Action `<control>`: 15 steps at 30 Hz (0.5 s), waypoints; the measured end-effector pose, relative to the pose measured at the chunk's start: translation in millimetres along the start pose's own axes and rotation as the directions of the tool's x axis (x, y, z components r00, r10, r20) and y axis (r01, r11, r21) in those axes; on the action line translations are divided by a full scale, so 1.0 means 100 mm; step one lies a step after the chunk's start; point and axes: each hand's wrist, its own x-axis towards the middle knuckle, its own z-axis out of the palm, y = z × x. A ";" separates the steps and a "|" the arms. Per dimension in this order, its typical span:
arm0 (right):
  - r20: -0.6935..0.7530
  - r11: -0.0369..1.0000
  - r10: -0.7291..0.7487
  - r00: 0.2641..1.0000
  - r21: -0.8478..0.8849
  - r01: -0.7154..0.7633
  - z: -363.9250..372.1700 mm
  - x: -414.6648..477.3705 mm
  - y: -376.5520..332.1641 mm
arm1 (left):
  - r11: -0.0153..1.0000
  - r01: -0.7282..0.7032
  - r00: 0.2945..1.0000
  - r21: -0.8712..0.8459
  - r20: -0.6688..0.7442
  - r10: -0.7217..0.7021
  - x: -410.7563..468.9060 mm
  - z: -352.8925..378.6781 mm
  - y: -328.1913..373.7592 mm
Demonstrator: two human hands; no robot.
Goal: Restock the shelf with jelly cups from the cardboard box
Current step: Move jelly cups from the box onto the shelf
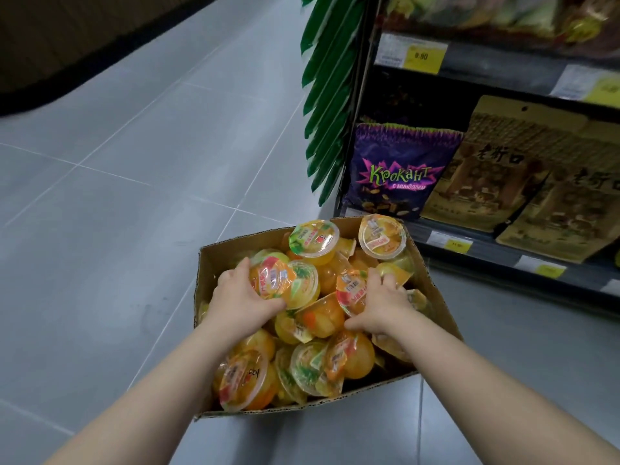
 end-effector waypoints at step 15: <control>-0.305 0.902 -0.016 0.952 0.407 0.145 -1.41 -1.01 -0.01 | 0.973 -0.214 0.976 -0.081 0.034 0.217 -0.40 -1.18 1.77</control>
